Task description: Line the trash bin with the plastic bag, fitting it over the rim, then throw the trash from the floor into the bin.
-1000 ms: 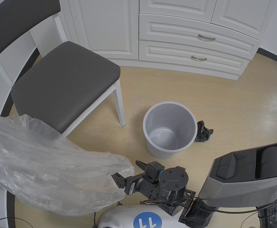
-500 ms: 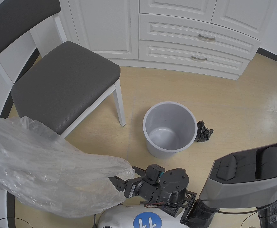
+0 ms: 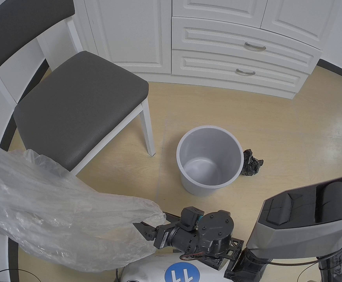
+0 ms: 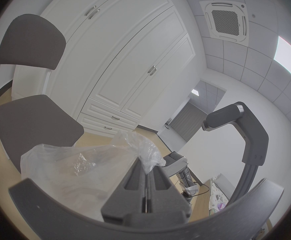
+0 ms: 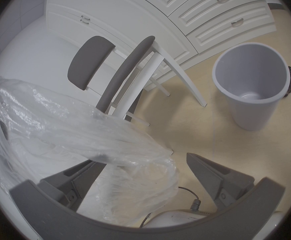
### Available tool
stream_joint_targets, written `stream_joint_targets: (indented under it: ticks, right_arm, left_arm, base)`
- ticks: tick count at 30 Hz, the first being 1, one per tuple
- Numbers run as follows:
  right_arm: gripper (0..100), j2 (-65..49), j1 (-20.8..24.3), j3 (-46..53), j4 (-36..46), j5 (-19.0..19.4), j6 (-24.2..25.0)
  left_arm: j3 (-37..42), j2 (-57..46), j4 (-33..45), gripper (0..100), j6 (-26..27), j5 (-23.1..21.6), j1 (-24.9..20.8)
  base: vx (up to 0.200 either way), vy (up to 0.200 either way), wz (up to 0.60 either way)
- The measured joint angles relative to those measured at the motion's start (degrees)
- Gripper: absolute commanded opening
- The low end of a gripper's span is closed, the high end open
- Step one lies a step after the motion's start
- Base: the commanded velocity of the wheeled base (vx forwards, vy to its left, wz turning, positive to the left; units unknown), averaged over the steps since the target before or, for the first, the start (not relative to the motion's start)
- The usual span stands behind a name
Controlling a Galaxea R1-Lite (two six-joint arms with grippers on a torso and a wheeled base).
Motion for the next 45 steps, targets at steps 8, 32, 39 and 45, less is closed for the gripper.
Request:
stream_joint_targets:
  ticks: [8, 32, 39, 45]
  right_arm:
    - [0, -0.1, 0.2, 0.1, 0.0, 0.1, 0.0]
    - [0, -14.1, -6.7, 2.1, 2.1, -0.5, -11.3]
    - [0, -19.9, -9.0, 1.8, 9.1, -0.8, -13.0]
    - [0, -23.7, -10.2, 1.4, 13.3, -2.3, -14.5]
  left_arm:
    - [0.0, 0.0, 0.0, 0, 0.0, 0.0, 0.0]
    - [1.6, 3.2, -1.3, 0, -0.2, 0.7, 0.6]
    - [1.9, 5.2, -0.9, 0, -0.2, 0.9, 0.6]
    - [2.5, 6.5, -0.8, 0, 0.0, 1.1, 0.6]
  base:
    - [0.000, 0.000, 0.00]
    - [0.000, 0.000, 0.00]
    - [0.000, 0.000, 0.00]
    - [0.000, 0.000, 0.00]
